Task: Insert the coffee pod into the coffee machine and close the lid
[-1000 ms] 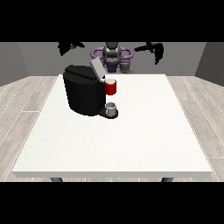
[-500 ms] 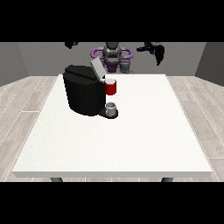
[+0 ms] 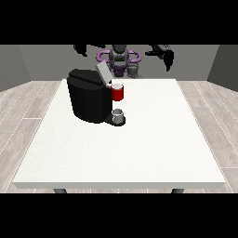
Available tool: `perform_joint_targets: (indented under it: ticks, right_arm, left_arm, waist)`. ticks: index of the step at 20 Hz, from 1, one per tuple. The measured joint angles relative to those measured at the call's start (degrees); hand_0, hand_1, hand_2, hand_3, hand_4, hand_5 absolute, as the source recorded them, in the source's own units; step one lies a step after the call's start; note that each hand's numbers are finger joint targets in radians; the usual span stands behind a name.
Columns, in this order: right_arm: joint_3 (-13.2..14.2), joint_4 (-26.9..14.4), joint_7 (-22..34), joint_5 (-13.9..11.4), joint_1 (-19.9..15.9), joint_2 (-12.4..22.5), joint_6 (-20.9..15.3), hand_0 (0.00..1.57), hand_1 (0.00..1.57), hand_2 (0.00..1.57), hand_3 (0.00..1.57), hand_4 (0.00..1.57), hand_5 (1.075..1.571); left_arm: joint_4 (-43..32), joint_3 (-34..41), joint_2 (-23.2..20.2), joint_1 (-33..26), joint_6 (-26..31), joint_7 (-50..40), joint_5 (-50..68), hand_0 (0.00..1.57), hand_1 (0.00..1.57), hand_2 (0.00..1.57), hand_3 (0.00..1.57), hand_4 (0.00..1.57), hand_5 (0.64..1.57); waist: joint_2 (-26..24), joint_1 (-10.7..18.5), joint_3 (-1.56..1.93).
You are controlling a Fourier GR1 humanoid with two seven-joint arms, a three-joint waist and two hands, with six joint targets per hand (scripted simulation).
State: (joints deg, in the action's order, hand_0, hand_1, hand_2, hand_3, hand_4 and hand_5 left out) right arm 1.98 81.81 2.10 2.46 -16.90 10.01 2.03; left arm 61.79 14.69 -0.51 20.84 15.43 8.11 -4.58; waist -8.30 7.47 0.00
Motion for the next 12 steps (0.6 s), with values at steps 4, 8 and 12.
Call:
perform_joint_targets:
  ticks: [4, 8, 12]
  right_arm:
    - [1.77, -3.32, -1.05, 0.76, -3.32, -0.12, 0.22, 0.00, 0.00, 0.00, 0.00, 0.00, 1.571]
    - [3.10, -6.70, -2.44, 1.74, -4.72, 0.35, 1.89, 0.00, 0.00, 0.00, 0.00, 0.00, 1.571]
    - [3.42, -10.13, -3.43, 1.24, -7.70, 0.10, 2.10, 0.00, 0.00, 0.00, 0.00, 0.00, 1.571]
  left_arm:
    - [4.45, -1.33, -1.04, -1.25, 0.44, -1.58, 2.13, 0.00, 0.00, 0.00, 0.00, 0.00, 1.571]
    - [8.58, -2.36, -1.66, -3.47, 0.11, -2.73, 2.60, 0.00, 0.00, 0.00, 0.00, 0.00, 1.571]
    - [12.23, -3.23, -2.06, -4.10, -0.79, -4.62, 3.57, 0.00, 0.00, 0.00, 0.00, 0.00, 1.571]
  waist:
    - [2.97, 0.99, 0.00]
    - [5.18, 0.73, 0.01]
    - [6.94, 0.14, 0.01]
